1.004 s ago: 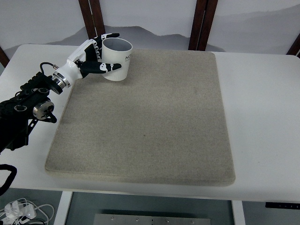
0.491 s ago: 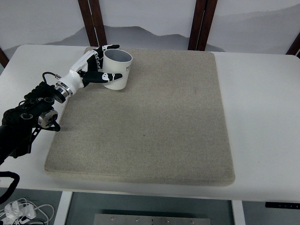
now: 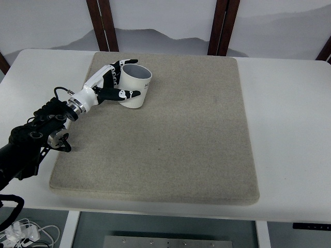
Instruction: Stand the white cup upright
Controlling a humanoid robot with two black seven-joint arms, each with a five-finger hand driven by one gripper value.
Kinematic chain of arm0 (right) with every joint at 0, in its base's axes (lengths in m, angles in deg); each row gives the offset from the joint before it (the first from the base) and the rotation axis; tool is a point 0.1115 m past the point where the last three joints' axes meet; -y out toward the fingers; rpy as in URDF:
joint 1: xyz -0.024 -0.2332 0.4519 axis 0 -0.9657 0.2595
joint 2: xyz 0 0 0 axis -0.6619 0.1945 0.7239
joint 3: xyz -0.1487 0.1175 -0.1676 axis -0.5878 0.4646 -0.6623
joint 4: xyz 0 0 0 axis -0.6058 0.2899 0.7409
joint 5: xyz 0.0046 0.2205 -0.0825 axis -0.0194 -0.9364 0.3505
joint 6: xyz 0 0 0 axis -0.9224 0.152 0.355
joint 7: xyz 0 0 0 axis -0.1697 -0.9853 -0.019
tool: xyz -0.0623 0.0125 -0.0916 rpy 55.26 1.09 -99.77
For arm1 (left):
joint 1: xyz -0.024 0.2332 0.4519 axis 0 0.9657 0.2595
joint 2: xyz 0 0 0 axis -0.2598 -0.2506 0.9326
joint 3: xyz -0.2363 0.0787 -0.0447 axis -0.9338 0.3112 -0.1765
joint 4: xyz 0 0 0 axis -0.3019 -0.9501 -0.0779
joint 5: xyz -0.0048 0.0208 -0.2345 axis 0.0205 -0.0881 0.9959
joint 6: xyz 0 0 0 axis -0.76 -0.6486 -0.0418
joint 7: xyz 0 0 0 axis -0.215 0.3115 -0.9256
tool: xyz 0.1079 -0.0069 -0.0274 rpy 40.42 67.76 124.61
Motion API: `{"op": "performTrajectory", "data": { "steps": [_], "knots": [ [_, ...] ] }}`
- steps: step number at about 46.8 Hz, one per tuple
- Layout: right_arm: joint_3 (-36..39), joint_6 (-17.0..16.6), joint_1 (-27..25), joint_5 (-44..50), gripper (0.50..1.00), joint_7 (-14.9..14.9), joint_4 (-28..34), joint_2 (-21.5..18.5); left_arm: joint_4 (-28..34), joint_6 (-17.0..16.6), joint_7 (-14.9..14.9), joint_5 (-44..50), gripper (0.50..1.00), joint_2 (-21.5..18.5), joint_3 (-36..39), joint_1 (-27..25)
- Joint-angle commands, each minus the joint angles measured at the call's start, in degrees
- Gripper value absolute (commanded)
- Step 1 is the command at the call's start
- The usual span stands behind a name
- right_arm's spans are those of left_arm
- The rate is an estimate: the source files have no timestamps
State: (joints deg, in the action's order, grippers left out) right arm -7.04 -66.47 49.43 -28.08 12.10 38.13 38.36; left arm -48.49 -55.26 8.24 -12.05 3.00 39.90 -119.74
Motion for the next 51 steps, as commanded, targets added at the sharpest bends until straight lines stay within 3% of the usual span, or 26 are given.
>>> {"op": "performTrajectory", "data": {
  "steps": [1,11,29,51],
  "knots": [
    [0.0,0.0,0.0,0.0,0.952,-0.01,-0.01,0.0,0.07,-1.06,0.01,-0.08,0.973,0.95,0.39,-0.03],
    [0.0,0.0,0.0,0.0,0.952,-0.01,-0.01,0.0,0.25,-1.94,0.01,-0.17,0.992,3.32,0.39,-0.29],
    [0.0,0.0,0.0,0.0,0.952,-0.01,-0.01,0.0,2.8,-1.68,0.01,-0.08,0.994,2.18,0.13,-0.82],
    [0.0,0.0,0.0,0.0,0.952,-0.01,-0.01,0.0,13.43,-0.89,0.01,1.5,0.994,-8.72,-1.98,-3.45]
  ]
}}
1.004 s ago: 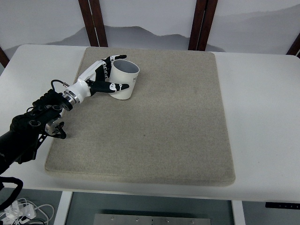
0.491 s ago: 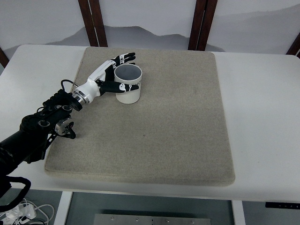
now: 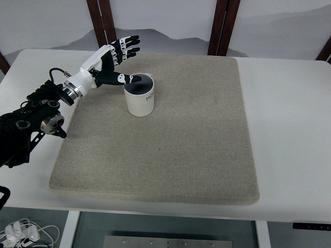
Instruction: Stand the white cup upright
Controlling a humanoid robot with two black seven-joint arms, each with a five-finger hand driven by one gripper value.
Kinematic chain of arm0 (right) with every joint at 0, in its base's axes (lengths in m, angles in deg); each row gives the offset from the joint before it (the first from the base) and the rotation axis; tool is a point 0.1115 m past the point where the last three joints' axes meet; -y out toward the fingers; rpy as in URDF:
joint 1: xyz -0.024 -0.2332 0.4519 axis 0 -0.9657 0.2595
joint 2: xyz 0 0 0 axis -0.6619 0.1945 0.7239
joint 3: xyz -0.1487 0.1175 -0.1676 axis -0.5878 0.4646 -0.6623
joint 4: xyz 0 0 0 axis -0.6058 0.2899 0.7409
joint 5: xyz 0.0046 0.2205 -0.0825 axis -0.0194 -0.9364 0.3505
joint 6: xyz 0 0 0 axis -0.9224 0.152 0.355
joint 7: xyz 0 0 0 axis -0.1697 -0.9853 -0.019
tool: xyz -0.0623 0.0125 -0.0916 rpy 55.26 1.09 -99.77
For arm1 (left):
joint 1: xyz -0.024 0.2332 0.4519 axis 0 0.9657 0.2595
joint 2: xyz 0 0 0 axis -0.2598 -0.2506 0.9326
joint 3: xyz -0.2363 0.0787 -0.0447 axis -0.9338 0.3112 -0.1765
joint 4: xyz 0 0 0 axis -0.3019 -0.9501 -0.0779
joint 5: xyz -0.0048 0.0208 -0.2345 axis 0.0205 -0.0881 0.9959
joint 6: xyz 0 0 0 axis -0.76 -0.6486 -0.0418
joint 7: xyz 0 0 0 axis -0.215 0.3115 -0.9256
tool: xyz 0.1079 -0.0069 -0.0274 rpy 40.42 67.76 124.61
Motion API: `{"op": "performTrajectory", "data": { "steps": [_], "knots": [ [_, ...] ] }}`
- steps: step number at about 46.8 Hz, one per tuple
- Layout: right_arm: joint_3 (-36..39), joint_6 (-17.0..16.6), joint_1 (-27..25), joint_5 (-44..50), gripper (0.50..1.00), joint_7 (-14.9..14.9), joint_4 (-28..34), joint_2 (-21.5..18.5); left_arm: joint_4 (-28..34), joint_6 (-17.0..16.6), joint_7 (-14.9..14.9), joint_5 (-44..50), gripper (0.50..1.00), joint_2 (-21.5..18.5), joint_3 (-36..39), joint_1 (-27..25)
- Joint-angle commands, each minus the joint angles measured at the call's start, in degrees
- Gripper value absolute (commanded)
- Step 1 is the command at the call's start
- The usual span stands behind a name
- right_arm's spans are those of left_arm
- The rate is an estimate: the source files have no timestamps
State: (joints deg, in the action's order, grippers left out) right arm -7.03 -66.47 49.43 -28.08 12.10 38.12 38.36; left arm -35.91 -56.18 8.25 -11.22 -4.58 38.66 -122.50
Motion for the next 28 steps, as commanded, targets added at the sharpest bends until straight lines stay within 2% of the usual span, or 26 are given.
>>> {"op": "performTrajectory", "data": {
  "steps": [1,12,22,27,28],
  "knots": [
    [0.0,0.0,0.0,0.0,0.952,-0.01,0.0,0.0,1.03,0.03,0.0,1.02,0.994,-1.4,-1.09,-1.04],
    [0.0,0.0,0.0,0.0,0.952,-0.01,0.0,0.0,0.68,-1.11,0.0,6.55,0.994,-4.04,-2.77,-6.14],
    [0.0,0.0,0.0,0.0,0.952,-0.01,0.0,0.0,-7.92,-6.64,0.0,16.83,0.994,-3.87,-2.68,-12.47],
    [0.0,0.0,-0.09,0.0,0.952,-0.01,0.0,0.0,-12.32,-7.0,0.1,22.19,0.994,-3.08,-2.59,-14.05],
    [0.0,0.0,-0.01,0.0,0.952,-0.01,0.0,0.0,-13.02,-7.0,1.76,23.24,0.994,-2.99,-2.59,-14.23]
  ]
}}
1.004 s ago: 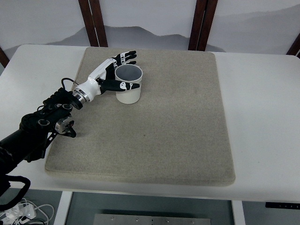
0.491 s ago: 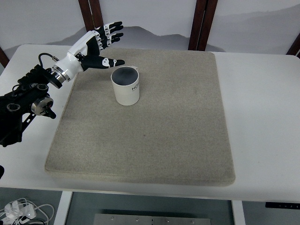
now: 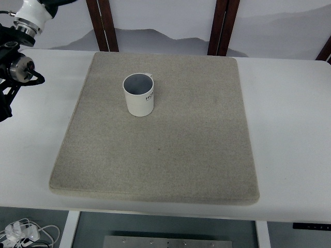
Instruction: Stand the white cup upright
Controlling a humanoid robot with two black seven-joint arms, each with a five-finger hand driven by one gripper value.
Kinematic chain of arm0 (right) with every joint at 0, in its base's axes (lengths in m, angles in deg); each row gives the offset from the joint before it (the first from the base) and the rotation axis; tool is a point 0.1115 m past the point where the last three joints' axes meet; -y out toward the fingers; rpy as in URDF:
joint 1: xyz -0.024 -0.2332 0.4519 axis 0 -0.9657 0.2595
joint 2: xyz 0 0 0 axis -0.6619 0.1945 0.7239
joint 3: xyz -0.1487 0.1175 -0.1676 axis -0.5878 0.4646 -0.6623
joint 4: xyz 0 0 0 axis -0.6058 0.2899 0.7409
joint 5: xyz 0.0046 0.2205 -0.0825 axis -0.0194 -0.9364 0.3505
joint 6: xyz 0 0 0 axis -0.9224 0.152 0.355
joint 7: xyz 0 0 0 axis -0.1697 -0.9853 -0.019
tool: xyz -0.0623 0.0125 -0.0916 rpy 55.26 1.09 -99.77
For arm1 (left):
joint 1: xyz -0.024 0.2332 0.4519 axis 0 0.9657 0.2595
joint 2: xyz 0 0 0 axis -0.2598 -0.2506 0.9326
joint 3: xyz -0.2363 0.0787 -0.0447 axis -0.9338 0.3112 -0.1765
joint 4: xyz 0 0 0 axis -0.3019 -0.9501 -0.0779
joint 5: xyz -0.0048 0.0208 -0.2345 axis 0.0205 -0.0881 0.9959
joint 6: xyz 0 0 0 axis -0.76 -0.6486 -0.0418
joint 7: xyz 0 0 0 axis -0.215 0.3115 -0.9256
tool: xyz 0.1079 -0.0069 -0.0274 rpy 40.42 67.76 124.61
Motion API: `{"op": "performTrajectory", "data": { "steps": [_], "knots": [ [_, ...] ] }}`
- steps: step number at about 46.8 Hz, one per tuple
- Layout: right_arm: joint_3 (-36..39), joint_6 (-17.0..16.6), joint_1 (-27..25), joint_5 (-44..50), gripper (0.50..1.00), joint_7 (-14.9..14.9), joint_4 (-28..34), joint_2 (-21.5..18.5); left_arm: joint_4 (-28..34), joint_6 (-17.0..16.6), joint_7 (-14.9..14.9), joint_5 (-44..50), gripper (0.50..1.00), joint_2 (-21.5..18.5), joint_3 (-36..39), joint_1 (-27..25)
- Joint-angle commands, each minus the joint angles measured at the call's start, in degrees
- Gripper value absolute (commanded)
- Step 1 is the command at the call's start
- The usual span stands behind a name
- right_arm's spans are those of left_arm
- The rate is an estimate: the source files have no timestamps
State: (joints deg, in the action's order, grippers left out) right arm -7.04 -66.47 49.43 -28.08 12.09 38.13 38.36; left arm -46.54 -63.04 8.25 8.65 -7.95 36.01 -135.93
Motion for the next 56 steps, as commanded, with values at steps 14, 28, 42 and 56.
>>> {"op": "performTrajectory", "data": {
  "steps": [14,28,42,56],
  "knots": [
    [0.09,0.0,0.0,0.0,0.952,0.01,-0.01,0.0,-10.4,0.39,19.44,18.14,0.994,3.45,0.23,-0.97],
    [0.0,0.0,0.0,0.0,0.952,0.01,-0.01,0.0,-13.91,4.42,20.06,23.33,0.994,7.5,-0.03,2.01],
    [0.0,0.0,-0.09,0.0,0.952,0.01,-0.01,0.0,-14.88,7.07,19.97,25.97,0.994,9.52,-0.03,4.65],
    [0.0,0.0,0.0,0.0,0.952,0.01,-0.01,0.0,-14.79,8.47,19.97,26.5,0.994,9.52,-0.12,6.59]
  ]
}}
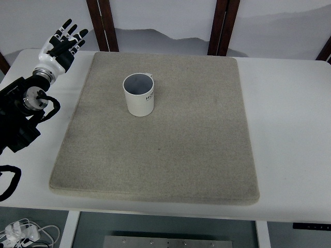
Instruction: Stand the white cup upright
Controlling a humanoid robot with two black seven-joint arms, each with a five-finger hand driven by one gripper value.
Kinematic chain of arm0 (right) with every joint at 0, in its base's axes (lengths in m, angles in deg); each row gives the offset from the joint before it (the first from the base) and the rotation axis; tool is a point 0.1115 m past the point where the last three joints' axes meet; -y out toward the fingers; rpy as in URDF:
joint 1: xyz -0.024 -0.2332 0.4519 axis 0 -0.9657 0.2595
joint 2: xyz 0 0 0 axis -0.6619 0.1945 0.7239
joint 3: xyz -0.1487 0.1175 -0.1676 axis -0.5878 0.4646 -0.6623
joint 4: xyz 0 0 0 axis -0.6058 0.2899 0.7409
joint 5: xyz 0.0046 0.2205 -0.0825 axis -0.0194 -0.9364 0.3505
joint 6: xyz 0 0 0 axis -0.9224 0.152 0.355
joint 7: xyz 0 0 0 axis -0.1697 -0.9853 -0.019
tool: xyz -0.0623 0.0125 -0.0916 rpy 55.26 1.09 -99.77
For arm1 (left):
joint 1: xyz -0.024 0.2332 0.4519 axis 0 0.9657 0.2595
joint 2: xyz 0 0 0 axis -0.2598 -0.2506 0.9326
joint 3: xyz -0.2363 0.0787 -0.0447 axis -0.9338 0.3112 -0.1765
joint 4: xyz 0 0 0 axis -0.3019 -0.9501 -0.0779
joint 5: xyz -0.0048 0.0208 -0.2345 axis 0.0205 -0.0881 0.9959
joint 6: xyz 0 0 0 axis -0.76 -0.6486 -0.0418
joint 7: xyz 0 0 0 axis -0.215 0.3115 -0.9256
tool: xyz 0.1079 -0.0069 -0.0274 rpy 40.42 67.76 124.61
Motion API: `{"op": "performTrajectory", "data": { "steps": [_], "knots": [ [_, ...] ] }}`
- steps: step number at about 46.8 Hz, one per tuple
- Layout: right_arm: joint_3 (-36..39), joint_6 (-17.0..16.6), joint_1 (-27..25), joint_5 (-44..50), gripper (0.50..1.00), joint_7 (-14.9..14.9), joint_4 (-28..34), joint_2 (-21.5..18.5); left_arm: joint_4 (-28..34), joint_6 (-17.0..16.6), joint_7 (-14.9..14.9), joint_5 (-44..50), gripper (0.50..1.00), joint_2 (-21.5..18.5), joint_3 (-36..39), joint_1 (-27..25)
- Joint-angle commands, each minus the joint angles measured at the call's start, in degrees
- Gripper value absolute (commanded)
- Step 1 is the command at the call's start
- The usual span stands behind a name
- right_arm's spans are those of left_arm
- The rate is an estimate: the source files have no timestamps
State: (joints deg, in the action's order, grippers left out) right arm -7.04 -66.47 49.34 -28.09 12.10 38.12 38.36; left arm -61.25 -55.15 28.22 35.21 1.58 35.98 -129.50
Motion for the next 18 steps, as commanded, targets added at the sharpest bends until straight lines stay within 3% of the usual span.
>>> {"op": "performTrajectory", "data": {
  "steps": [1,18],
  "knots": [
    [0.0,0.0,0.09,0.01,0.952,0.0,0.0,0.0,-0.08,0.67,0.0,-0.06,0.994,0.0,-0.09,0.15],
    [0.0,0.0,-0.17,-0.08,0.952,-0.09,0.0,0.0,0.01,0.85,-0.09,0.03,0.994,1.93,-0.18,0.68]
  ]
}}
